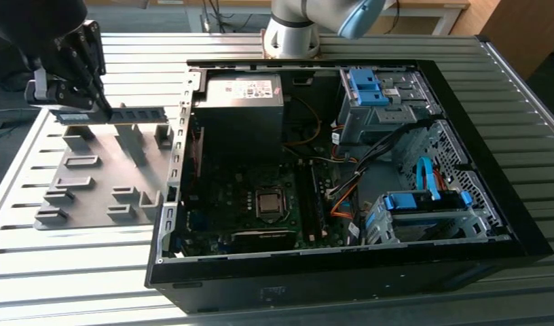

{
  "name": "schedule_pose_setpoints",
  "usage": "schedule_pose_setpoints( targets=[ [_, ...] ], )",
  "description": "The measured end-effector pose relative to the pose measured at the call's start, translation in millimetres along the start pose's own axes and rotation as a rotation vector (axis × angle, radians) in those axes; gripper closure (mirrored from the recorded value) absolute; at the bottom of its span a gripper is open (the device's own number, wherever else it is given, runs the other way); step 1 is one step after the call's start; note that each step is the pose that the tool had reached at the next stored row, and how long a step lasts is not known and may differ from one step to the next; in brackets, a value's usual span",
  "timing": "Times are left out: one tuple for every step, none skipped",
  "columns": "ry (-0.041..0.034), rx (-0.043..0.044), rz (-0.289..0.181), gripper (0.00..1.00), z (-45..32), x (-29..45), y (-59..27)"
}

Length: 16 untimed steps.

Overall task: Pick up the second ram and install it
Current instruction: 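Pick up the second ram and move it above second insertion slot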

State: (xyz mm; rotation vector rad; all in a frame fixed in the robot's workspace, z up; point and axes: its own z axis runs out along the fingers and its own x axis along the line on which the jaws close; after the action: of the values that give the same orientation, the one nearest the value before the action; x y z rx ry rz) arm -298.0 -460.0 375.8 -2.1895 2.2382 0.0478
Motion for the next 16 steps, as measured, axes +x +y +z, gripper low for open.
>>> schedule_pose_setpoints(
  targets=[
    [-0.0001, 0.0001, 0.000, 0.86, 0.0, 0.0, -2.2],
    [0.0000, 0.0000, 0.000, 0.86, -0.1, -0.1, -4.4],
    [-0.0001, 0.0001, 0.000, 0.86, -0.1, -0.1, -6.5],
    [-0.0001, 0.0001, 0.000, 0.86, -0.1, -0.2, -8.7],
    [-0.0001, 0.0001, 0.000, 0.86, -0.1, -0.2, -10.8],
    [-0.0001, 0.0001, 0.000, 0.86, -0.1, -0.3, -13.0],
    [0.0000, 0.0000, 0.000, 0.86, -0.2, -0.3, -15.2],
    [0.0000, 0.0000, 0.000, 0.86, -0.2, -0.4, -17.4],
    [0.0000, 0.0000, 0.000, 0.86, -0.3, -0.4, -19.9],
    [-0.0001, 0.0000, 0.000, 0.86, -0.3, -0.5, -22.1],
    [0.0000, 0.0000, 0.000, 0.86, -0.3, -0.5, -24.4],
    [0.0000, 0.0000, 0.000, 0.86, -0.4, -0.6, -26.7],
    [0.0000, 0.0000, 0.000, 0.86, -0.4, -0.6, -29.0],
    [-0.0001, 0.0001, 0.000, 0.86, -0.4, -0.7, -31.1],
    [-0.0001, 0.0001, 0.000, 0.86, -0.4, -0.7, -33.5],
    [0.0000, 0.0000, 0.000, 0.86, -0.5, -0.8, -35.7]
  ],
)
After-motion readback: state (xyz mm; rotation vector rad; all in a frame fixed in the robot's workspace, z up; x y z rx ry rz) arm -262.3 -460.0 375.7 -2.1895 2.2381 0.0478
